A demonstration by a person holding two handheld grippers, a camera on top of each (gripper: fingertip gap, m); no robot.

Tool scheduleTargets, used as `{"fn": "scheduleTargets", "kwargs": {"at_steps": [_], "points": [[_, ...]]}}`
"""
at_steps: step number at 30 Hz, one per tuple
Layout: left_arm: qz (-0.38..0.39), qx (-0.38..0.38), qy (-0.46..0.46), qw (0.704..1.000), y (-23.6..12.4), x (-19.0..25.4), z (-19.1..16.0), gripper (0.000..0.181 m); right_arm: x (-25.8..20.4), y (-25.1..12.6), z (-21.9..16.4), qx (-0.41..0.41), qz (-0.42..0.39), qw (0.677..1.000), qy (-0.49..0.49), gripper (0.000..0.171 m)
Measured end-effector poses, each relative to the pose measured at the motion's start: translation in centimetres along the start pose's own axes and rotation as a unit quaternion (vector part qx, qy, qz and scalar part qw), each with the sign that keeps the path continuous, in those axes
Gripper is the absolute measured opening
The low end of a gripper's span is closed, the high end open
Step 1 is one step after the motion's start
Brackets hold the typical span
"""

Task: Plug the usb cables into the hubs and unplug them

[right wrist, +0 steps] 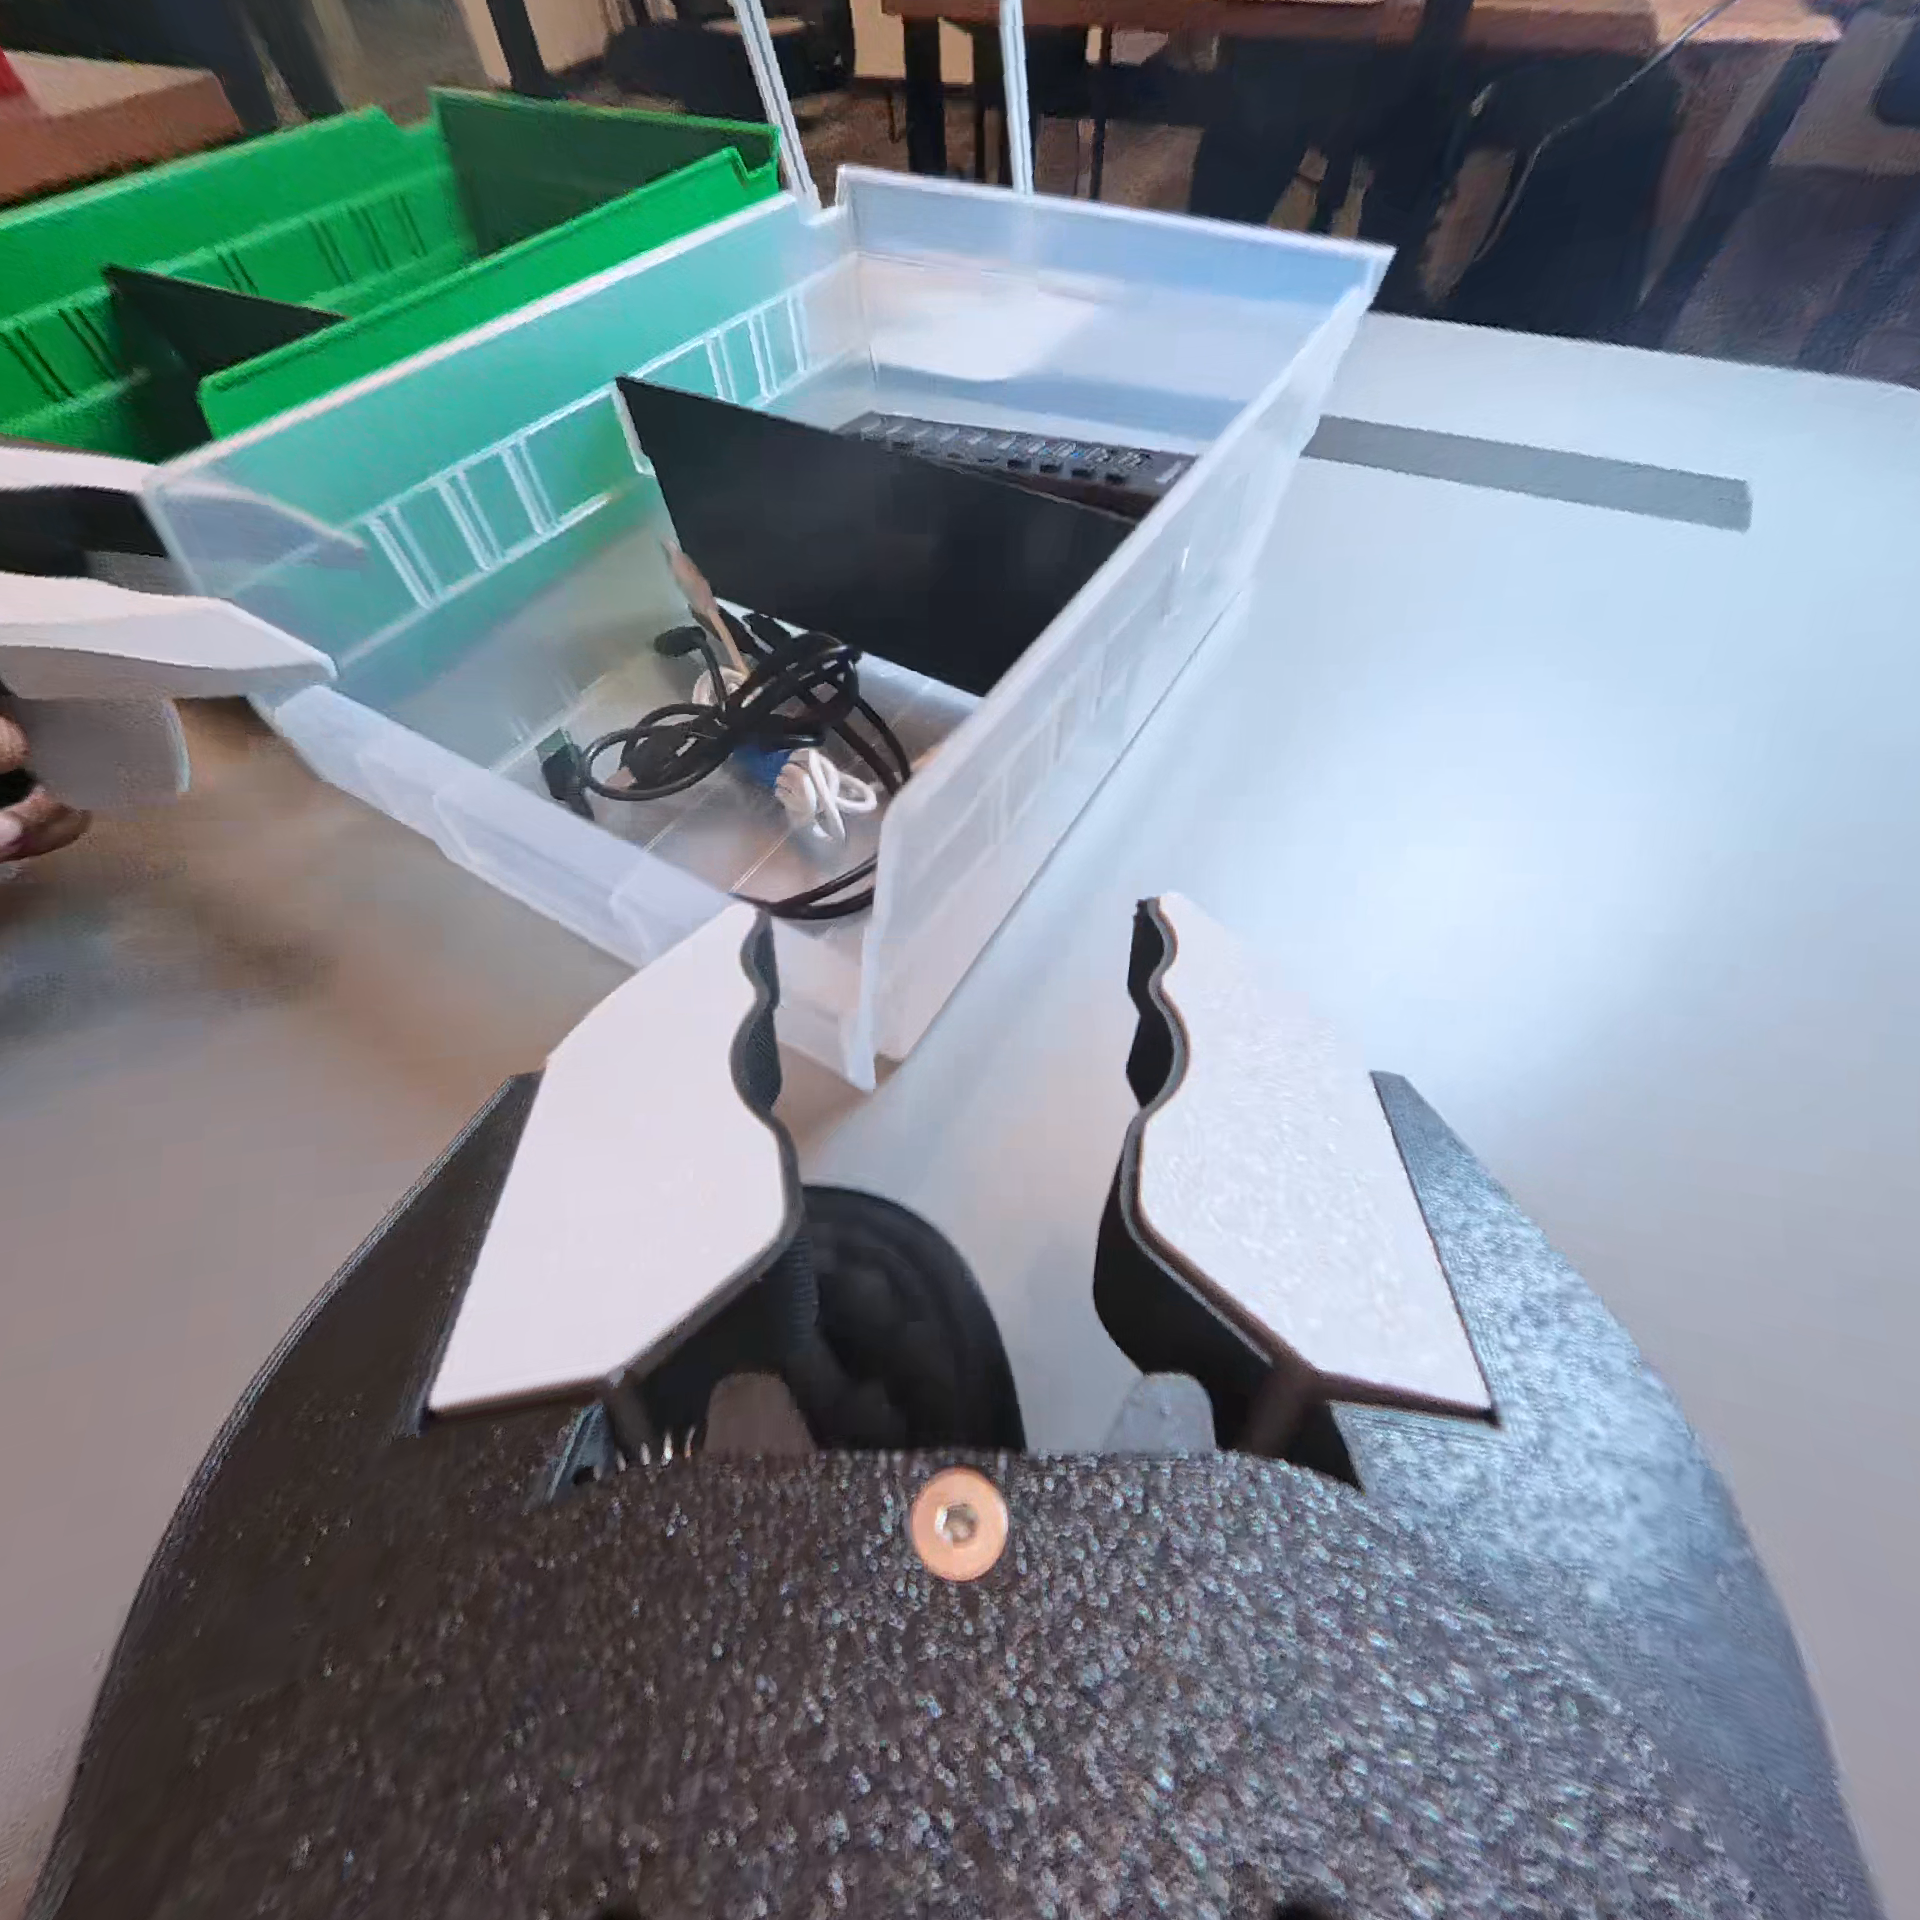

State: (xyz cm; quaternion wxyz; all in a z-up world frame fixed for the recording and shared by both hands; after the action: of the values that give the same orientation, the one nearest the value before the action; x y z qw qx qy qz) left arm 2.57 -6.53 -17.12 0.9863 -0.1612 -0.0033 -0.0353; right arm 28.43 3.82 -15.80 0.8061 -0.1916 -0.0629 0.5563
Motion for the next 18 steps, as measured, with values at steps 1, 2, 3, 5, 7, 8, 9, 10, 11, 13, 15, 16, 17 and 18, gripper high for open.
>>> {"fn": "scheduleTargets", "kwargs": {"at_steps": [1, 2, 3, 5, 7, 8, 9, 10, 11, 13, 15, 16, 17, 18], "points": [[0.003, -0.006, -0.002, 1.0, 0.6, 0.1, 0.1, 0.056, 0.2, 1.0, 0.3, -0.018, 0.004, 1.0, 0.002, 0.065], [0.016, -0.009, 0.009, 1.0, 1.3, 0.0, 0.1, 0.052, 0.4, 2.0, 0.6, -0.032, 0.011, 0.999, 0.008, 0.063], [0.028, -0.011, 0.023, 0.999, 1.8, -0.2, 0.2, 0.045, 0.7, 2.8, 0.8, -0.036, 0.013, 0.999, 0.013, 0.051], [0.03, -0.009, 0.013, 0.999, 2.3, -0.3, 0.4, 0.044, 1.1, 4.0, 1.0, -0.043, -0.009, 0.999, -0.001, 0.025], [0.035, -0.002, 0.014, 0.999, 2.7, -0.5, 0.5, 0.037, 0.9, 4.1, 1.3, -0.051, -0.057, 0.996, -0.049, 0.017], [0.04, -0.003, 0.017, 0.999, 2.7, -0.5, 0.6, 0.035, 0.5, 3.9, 1.2, -0.05, -0.071, 0.994, -0.068, 0.015], [0.042, -0.002, 0.021, 0.999, 2.6, -0.5, 0.6, 0.034, 0.1, 3.6, 1.1, -0.049, -0.075, 0.993, -0.077, 0.014], [0.039, 0.0, 0.016, 0.999, 2.4, -0.4, 0.6, 0.032, -0.3, 3.2, 0.9, -0.044, -0.076, 0.993, -0.081, 0.014], [0.033, 0.005, 0.012, 0.999, 2.0, -0.3, 0.7, 0.031, -0.7, 2.7, 0.7, -0.036, -0.079, 0.993, -0.085, 0.014], [0.033, 0.028, 0.023, 0.999, 0.9, 0.1, 1.4, 0.026, -1.6, 1.6, 0.6, -0.016, -0.087, 0.992, -0.091, 0.013], [0.036, 0.051, 0.047, 0.997, -0.5, 0.4, 2.3, 0.019, -2.7, 0.4, 1.0, 0.009, -0.094, 0.991, -0.096, 0.013], [0.029, 0.058, 0.043, 0.997, -1.1, 0.5, 2.8, 0.019, -3.3, -0.2, 1.3, 0.023, -0.102, 0.989, -0.105, 0.012], [0.026, 0.066, 0.038, 0.997, -1.7, 0.6, 3.2, 0.019, -4.0, -0.8, 1.6, 0.035, -0.107, 0.987, -0.113, 0.011], [0.027, 0.075, 0.04, 0.996, -2.4, 0.6, 3.6, 0.018, -4.6, -1.3, 2.2, 0.046, -0.11, 0.985, -0.121, 0.011]]}}
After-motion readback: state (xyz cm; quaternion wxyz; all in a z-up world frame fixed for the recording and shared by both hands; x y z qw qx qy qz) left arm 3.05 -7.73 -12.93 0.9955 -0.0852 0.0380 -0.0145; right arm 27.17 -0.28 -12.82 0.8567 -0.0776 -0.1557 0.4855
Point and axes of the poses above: each gripper's, where its closed fingertips meet, y out along the fingers, z out of its top, x = y × z across the jaws, the point moved 8 cm from there along -y, back along the fingers, and after that the axes turned 13 degrees about z, right-handed, at the moved point
